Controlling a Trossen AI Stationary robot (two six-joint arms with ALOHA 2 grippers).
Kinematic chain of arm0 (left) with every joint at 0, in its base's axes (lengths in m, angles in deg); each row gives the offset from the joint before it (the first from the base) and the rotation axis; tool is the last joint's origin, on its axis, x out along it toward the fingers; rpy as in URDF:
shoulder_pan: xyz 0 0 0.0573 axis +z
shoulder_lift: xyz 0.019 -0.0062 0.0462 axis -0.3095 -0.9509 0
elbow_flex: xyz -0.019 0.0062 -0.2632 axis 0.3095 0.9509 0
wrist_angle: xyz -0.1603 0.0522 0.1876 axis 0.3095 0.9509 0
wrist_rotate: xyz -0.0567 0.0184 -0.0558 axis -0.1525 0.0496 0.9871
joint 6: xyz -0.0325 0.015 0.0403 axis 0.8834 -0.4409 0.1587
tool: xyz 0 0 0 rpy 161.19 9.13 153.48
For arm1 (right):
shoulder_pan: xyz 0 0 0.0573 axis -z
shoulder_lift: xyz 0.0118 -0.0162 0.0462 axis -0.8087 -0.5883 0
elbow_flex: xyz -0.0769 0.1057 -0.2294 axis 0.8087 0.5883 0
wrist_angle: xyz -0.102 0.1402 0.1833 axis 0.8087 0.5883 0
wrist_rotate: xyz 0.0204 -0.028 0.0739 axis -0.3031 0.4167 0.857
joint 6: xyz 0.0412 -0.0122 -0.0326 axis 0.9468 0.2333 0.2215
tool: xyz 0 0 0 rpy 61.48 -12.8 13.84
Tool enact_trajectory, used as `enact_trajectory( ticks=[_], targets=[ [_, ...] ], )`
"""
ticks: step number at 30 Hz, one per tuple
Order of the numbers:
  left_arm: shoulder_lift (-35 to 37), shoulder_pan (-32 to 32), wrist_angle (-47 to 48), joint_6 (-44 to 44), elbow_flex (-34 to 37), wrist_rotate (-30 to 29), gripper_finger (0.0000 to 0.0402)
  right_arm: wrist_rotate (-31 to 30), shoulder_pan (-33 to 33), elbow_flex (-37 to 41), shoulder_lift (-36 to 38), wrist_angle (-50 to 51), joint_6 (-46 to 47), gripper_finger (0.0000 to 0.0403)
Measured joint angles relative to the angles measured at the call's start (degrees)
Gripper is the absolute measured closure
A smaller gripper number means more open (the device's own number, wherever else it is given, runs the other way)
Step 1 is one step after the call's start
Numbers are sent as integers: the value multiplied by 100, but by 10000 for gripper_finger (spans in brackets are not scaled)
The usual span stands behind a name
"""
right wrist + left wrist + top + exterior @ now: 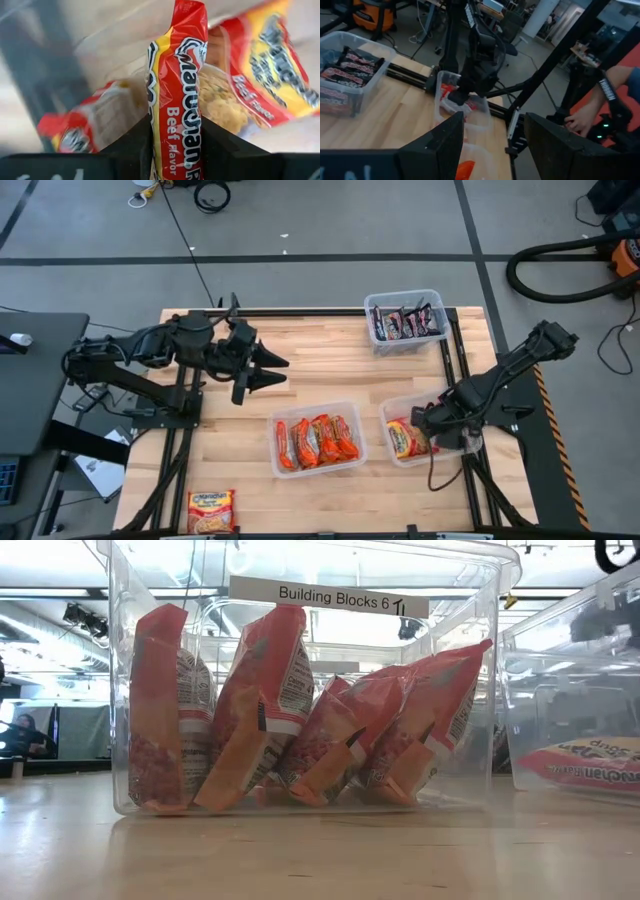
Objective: Sort Maruchan noodles
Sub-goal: Put the red noodle pack into the bottom right transparent bin, then adjust the red noodle packs in the bottom right transparent bin
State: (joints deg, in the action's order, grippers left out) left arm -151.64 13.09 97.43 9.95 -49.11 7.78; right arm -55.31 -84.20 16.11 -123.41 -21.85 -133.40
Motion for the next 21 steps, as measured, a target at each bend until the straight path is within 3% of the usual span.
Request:
enact_trajectory(
  ticks=[3, 6, 15, 21],
  targets=[
    [-8, 1, 14, -75, 0, -79, 191, 20, -2, -34, -20, -226, 980, 270],
    [-8, 0, 12, -62, 0, -111, 191, -3, -2, -167, -24, -170, 1366, 257],
    [-1, 1, 12, -88, 0, -111, 191, -295, -265, -1018, -18, 1016, 373, 190],
    [-1, -1, 60, 22, 0, -111, 191, -538, -172, -1042, -86, -701, 482, 182]
  ],
)
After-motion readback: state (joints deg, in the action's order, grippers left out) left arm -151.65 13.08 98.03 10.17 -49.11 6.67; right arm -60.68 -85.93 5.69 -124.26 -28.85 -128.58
